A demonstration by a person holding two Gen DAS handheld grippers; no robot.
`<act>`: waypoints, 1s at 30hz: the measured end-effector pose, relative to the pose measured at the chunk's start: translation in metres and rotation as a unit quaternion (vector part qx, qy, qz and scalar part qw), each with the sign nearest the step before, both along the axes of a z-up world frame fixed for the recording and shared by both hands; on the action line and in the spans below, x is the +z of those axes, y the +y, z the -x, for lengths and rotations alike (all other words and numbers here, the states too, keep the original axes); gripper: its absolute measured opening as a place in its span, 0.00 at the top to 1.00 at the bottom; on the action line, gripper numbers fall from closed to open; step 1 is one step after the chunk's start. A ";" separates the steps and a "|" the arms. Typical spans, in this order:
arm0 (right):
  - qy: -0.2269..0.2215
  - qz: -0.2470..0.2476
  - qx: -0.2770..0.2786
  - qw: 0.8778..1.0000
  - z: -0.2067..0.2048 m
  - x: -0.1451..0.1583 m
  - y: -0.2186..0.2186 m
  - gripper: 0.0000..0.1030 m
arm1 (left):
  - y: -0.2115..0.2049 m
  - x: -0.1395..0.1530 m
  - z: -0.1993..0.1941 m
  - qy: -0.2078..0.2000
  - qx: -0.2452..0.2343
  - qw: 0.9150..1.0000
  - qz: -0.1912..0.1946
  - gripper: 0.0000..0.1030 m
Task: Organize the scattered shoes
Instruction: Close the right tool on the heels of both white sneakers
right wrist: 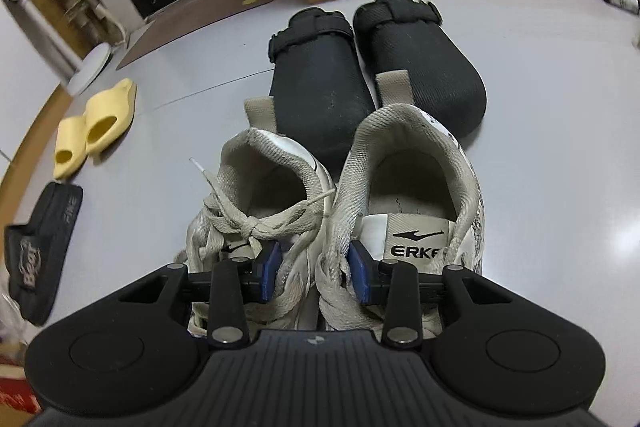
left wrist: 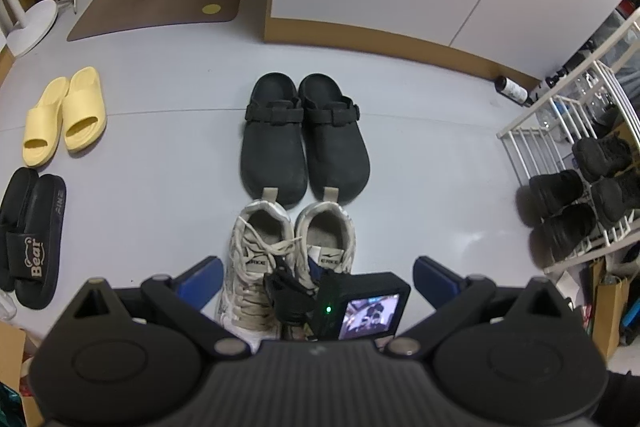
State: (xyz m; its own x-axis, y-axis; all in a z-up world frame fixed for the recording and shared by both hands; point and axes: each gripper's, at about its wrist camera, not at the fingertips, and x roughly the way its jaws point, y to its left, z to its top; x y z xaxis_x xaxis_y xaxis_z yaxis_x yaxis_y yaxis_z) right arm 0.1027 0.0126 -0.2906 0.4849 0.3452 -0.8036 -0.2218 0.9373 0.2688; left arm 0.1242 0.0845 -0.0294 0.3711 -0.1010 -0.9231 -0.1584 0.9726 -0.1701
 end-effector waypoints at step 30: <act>-0.019 0.032 0.157 0.987 -0.027 -0.001 -0.065 0.80 | -0.018 -0.004 -0.003 0.005 -0.002 1.000 -0.010 0.01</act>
State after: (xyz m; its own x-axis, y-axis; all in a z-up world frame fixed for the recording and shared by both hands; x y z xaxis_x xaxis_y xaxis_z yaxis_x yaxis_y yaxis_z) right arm 0.1295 -0.0527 -0.2921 0.3917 0.4332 -0.8118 -0.5130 0.8352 0.1981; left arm 0.1275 0.0665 -0.0338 0.3616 -0.0849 -0.9285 -0.1553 0.9764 -0.1498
